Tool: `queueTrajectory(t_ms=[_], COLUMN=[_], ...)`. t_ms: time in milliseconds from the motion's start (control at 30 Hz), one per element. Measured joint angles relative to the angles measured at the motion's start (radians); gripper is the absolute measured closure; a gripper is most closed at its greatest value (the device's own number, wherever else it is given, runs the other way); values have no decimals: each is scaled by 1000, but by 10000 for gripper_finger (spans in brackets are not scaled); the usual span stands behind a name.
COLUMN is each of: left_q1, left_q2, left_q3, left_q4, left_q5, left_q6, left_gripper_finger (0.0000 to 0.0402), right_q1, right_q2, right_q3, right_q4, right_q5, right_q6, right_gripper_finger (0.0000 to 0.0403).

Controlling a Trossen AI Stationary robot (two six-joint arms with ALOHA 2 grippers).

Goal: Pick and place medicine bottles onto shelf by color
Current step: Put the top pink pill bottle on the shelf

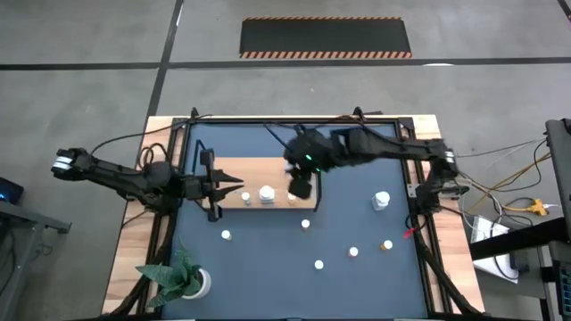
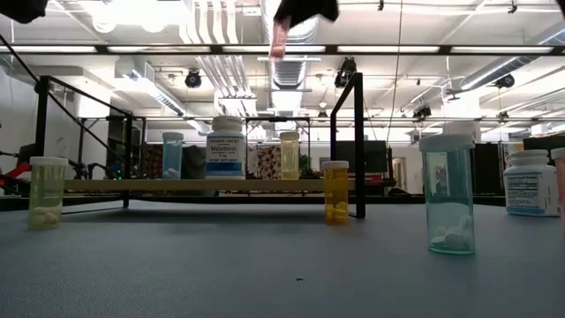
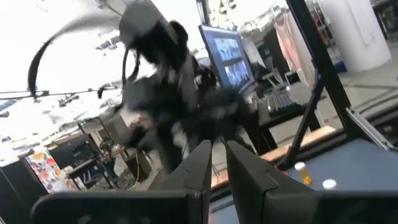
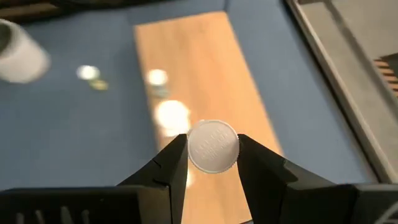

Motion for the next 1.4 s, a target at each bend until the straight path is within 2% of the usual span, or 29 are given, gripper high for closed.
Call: queueTrajectory(t_ms=[167, 267, 500, 700, 800, 1400], left_q1=[0, 0, 0, 0, 0, 0], left_q2=[-41, -58, -83, -79, -77, -76], left_q3=[-27, -47, -58, -60, -60, -60], left_q4=[3, 26, 30, 36, 37, 43], left_q5=[1, 1, 3, 3, 3, 3], left_q6=[0, 4, 6, 6, 6, 7], left_gripper_finger=[369, 369, 369, 369, 369, 369], right_q1=[-95, -144, -205, -218, -221, -224], right_q2=[83, 126, 216, 274, 288, 297], right_q3=[27, 26, 25, 25, 23, -61], right_q4=[4, 12, 35, 27, 16, 49], right_q5=[-53, -86, -87, -91, -128, -158], right_q6=[-111, -124, -137, -255, -309, -322], right_gripper_finger=[287, 287, 287, 287, 287, 287])
